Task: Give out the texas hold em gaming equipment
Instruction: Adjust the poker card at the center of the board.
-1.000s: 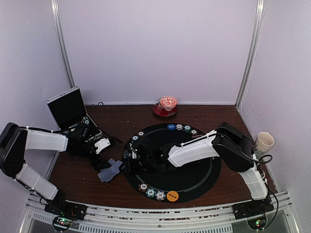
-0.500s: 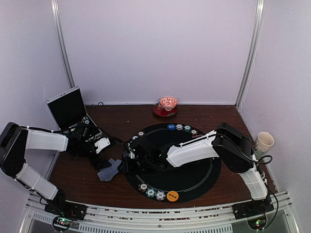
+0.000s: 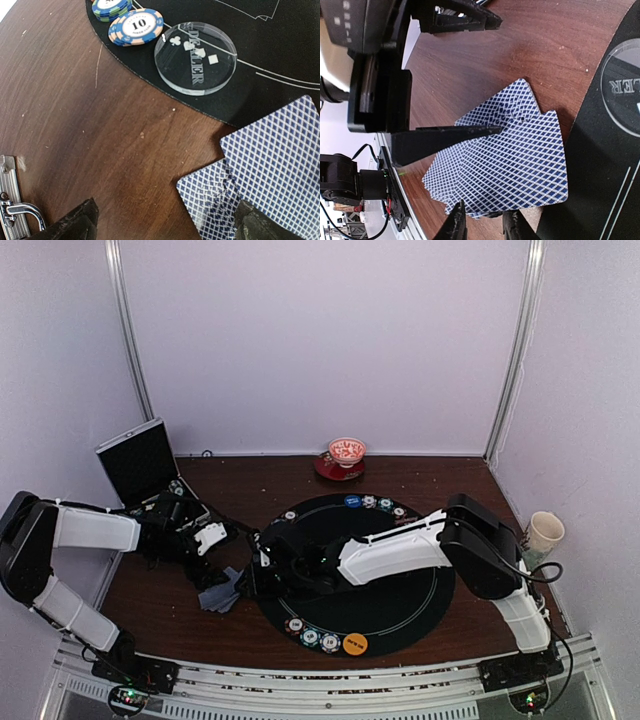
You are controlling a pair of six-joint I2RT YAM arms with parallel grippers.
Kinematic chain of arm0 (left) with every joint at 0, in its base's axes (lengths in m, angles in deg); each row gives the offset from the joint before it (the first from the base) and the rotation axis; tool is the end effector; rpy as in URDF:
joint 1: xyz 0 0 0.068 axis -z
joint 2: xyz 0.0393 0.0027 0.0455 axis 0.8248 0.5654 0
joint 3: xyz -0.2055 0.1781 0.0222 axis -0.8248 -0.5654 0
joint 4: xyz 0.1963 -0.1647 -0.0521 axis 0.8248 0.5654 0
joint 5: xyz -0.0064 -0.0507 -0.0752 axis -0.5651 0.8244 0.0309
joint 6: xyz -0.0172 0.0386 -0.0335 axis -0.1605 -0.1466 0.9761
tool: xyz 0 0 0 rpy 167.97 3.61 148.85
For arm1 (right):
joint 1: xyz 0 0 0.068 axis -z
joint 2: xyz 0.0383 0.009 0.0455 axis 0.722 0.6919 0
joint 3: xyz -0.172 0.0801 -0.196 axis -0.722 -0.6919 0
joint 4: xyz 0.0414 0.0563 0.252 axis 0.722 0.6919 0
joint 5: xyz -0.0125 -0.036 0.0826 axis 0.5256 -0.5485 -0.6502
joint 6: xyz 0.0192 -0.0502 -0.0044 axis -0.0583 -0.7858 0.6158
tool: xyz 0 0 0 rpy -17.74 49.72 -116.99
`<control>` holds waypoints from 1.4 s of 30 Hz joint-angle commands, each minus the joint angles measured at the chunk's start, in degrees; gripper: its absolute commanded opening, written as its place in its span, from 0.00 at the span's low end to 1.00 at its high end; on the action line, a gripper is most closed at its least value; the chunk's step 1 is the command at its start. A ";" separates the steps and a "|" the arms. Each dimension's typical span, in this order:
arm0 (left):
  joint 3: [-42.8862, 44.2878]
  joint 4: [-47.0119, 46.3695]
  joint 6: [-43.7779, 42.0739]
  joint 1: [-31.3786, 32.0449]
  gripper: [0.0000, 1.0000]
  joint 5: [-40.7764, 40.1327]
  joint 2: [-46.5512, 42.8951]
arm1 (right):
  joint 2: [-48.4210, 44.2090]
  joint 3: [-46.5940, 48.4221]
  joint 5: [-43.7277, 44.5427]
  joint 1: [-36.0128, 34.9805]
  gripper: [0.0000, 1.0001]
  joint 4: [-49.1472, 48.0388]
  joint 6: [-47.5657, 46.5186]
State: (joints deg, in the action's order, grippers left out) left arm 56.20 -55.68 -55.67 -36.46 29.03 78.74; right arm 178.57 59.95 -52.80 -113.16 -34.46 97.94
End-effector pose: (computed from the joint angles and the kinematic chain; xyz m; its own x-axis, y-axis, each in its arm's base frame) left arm 0.2373 -0.0930 0.1408 -0.4621 0.6775 -0.5722 0.8023 0.5943 0.0558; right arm 0.1893 0.4712 0.1421 -0.8821 -0.2267 -0.4130 -0.4695 0.4970 0.7298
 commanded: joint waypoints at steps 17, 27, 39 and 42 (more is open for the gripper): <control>1.20 -0.05 0.60 -0.47 0.98 -1.76 0.98 | -1.88 -0.88 4.77 -1.79 0.34 4.82 -3.19; 1.12 0.13 0.53 -0.44 0.98 -1.66 0.80 | -4.79 -4.13 5.19 -1.82 0.45 4.93 -3.92; 1.12 0.04 0.57 -0.41 0.98 -1.51 1.07 | -5.94 -5.37 4.84 0.54 0.74 4.52 -5.50; 1.07 0.04 0.55 -0.42 0.98 -1.53 1.02 | -5.79 -5.37 5.08 1.33 0.77 4.45 -6.22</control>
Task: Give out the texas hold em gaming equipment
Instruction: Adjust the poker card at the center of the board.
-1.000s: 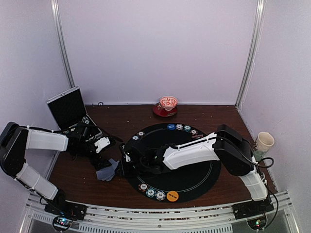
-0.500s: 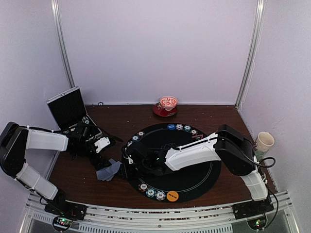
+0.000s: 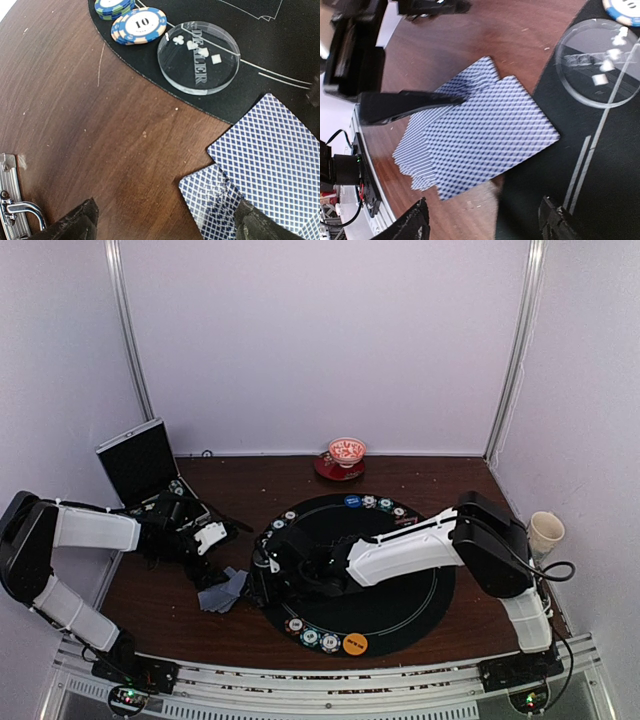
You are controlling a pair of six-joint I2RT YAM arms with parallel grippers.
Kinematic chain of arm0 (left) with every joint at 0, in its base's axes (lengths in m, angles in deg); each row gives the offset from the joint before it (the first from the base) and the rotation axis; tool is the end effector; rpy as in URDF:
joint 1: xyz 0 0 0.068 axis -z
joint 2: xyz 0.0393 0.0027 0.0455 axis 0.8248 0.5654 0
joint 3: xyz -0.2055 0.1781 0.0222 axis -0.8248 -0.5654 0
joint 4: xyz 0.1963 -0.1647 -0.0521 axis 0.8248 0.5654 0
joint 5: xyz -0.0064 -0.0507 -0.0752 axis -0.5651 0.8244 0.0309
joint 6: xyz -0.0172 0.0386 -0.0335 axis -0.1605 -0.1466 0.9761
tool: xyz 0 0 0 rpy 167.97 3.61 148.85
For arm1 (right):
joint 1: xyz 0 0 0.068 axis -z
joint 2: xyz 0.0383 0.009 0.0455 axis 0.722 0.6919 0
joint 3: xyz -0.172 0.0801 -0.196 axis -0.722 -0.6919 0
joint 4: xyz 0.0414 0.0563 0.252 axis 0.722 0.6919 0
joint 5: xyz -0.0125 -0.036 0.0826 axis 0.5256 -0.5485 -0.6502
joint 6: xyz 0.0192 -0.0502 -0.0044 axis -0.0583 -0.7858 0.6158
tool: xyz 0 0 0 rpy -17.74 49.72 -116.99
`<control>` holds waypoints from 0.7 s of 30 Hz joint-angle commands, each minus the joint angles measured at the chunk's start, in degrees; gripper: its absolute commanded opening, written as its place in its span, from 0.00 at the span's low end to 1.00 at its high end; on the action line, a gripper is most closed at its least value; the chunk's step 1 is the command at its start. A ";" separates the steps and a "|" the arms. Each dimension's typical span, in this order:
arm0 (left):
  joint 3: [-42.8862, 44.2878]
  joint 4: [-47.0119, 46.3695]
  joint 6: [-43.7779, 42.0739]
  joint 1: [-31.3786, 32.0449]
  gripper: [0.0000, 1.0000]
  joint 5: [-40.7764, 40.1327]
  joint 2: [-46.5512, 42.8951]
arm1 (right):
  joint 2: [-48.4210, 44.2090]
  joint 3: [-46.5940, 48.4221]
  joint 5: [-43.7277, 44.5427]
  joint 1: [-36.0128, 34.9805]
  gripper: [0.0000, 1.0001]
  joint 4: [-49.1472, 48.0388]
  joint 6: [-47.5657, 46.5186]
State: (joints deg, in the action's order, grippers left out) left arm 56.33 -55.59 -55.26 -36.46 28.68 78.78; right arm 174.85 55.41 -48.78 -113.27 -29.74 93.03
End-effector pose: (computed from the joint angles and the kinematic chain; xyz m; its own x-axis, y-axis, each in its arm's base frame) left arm 0.2378 -0.0930 0.1411 -0.4690 0.6746 -0.5701 0.7970 0.6014 0.0560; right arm 0.1825 0.4515 0.1409 -0.8525 -0.2716 -0.4467 -0.5160 0.5745 0.6354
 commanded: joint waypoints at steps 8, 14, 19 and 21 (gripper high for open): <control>1.17 0.03 0.17 -0.47 0.98 -1.13 1.11 | 0.37 2.09 0.53 3.65 0.80 1.49 -5.75; 1.12 0.04 0.15 -0.45 0.98 -1.17 1.19 | 2.55 3.89 -2.29 4.01 0.80 0.81 -6.86; 1.08 0.04 0.16 -0.46 0.98 -1.13 1.12 | 3.28 4.63 -3.73 4.01 0.81 -0.09 -6.98; 1.01 0.00 0.09 -0.39 0.98 -1.13 1.11 | 3.70 4.99 -4.01 4.03 0.81 -0.21 -7.03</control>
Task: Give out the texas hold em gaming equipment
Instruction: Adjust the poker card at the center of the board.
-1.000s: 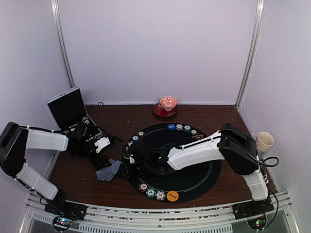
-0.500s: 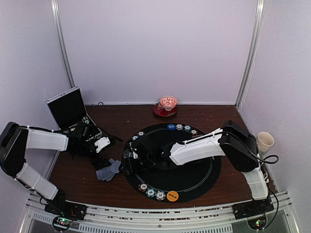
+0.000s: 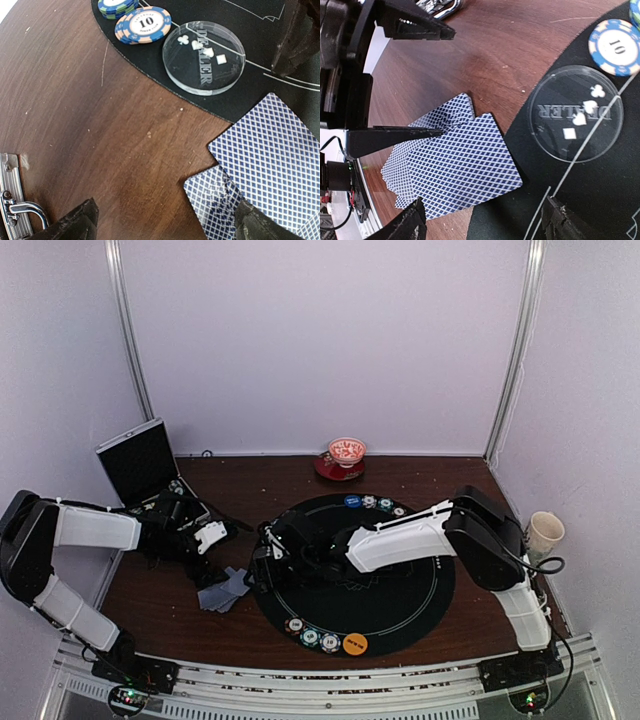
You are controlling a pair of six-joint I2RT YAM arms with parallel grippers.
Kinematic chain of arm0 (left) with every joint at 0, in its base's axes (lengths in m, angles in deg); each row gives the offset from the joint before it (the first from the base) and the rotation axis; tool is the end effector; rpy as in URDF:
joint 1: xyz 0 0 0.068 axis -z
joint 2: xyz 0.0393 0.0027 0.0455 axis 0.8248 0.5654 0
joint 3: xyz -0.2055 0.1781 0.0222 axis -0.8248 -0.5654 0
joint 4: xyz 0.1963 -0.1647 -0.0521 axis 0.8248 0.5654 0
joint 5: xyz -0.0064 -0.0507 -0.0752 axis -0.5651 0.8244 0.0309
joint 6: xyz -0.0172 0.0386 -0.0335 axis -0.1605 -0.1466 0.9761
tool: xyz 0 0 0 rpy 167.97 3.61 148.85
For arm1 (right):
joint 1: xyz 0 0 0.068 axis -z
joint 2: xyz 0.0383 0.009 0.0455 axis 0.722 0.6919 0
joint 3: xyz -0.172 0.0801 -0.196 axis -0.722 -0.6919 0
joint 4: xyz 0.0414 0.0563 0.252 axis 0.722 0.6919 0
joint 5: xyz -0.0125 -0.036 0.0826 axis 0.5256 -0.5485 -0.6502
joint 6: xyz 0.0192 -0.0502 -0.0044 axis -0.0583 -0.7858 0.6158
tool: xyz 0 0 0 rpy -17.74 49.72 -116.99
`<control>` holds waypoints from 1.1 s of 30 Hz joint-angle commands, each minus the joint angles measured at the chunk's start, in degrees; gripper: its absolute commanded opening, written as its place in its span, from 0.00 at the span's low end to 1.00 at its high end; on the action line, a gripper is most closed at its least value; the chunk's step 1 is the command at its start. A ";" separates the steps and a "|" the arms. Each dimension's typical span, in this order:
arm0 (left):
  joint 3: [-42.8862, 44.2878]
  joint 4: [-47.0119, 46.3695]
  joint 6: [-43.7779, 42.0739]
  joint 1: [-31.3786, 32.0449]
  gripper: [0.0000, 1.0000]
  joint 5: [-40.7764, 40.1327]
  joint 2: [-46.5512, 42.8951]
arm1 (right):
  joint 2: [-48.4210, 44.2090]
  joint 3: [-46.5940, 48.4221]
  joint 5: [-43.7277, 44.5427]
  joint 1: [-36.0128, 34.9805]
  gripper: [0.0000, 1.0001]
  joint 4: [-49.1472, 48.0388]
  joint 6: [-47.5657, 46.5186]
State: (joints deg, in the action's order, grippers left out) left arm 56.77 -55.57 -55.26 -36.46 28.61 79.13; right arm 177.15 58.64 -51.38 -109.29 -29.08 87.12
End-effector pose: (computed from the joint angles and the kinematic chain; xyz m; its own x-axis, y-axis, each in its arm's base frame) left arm 0.2396 -0.0936 0.1417 -0.4686 0.6746 -0.5704 0.7965 0.6019 0.0575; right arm 0.2166 0.4475 0.1387 -0.8179 -0.2929 -0.4952 -0.5673 0.5538 0.6095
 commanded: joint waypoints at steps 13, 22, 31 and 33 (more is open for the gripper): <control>0.63 0.10 0.11 -0.44 0.98 -0.83 0.74 | 3.85 3.45 -3.64 0.02 0.82 -1.88 -1.82; 0.72 0.15 0.10 -0.40 0.98 -0.89 0.89 | 3.64 2.74 -5.40 -0.28 0.82 -3.50 -1.62; 0.73 0.18 0.11 -0.47 0.98 -0.89 0.97 | 2.04 1.00 -6.83 -1.06 0.81 -6.24 -0.91; 0.77 0.20 0.10 -0.39 0.98 -0.83 1.03 | 1.76 0.96 -6.71 -1.23 0.81 -6.24 -0.74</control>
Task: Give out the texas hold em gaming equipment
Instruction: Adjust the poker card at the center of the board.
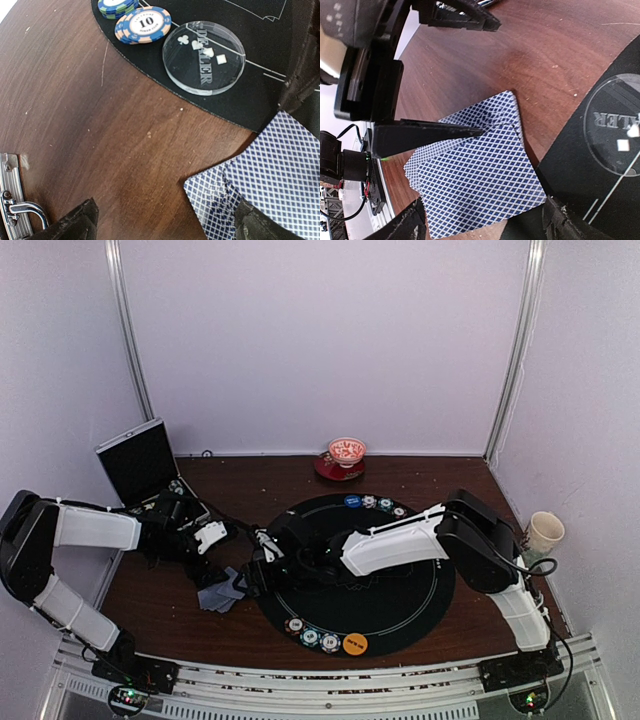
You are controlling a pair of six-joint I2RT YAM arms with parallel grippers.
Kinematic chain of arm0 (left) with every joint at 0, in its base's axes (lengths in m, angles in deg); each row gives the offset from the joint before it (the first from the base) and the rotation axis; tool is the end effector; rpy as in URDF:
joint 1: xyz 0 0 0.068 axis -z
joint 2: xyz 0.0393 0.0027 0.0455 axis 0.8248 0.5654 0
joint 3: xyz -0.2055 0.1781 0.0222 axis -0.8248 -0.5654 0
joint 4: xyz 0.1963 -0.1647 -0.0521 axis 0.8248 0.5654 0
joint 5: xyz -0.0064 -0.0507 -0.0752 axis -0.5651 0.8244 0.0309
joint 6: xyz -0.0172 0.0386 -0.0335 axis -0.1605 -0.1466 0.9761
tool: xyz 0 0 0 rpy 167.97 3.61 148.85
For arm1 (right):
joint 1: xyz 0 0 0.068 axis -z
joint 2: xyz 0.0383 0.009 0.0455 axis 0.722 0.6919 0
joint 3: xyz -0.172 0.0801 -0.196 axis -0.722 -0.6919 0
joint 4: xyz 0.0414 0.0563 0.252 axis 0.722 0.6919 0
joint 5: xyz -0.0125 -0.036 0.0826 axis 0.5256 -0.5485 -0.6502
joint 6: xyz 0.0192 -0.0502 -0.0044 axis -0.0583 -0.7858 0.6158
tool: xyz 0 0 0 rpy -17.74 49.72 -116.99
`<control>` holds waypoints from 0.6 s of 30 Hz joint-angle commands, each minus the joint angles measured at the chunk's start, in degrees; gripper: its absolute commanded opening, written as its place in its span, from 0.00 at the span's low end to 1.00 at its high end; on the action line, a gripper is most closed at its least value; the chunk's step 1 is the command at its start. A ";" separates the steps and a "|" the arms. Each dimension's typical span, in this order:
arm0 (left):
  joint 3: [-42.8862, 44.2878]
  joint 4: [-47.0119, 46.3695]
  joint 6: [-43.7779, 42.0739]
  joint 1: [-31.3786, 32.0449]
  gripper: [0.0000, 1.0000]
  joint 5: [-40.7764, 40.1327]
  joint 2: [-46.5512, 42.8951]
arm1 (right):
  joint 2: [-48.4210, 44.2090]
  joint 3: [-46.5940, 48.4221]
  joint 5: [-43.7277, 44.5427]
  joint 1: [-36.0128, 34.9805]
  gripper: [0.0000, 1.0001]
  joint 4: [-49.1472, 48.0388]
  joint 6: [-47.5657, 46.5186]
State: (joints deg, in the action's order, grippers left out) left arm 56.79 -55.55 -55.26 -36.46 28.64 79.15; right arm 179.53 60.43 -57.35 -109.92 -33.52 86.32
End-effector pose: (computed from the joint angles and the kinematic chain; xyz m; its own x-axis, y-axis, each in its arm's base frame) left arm 0.2397 -0.0936 0.1417 -0.4687 0.6746 -0.5703 0.7967 0.6017 0.0570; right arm 0.2133 0.4611 0.1357 -0.7944 -0.3303 -0.5097 -0.6073 0.4382 0.6627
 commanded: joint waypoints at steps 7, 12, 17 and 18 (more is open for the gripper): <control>0.75 0.22 0.10 -0.45 0.98 -0.85 0.90 | -1.52 -0.91 -0.20 -1.06 0.81 -2.03 0.33; 0.79 0.18 0.04 -0.42 0.98 -0.83 1.16 | -2.49 -1.40 0.40 -1.38 0.81 -2.29 0.43; 0.80 0.18 0.07 -0.40 0.98 -0.78 1.09 | -3.79 -2.13 1.17 -1.87 0.81 -2.33 0.47; 0.87 0.18 0.12 -0.39 0.98 -0.74 1.09 | -4.14 -2.30 1.41 -1.95 0.81 -2.34 0.47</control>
State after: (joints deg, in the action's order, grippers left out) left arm 56.86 -55.57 -55.26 -36.52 28.46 79.24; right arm 179.29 59.45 -57.28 -110.93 -34.59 86.58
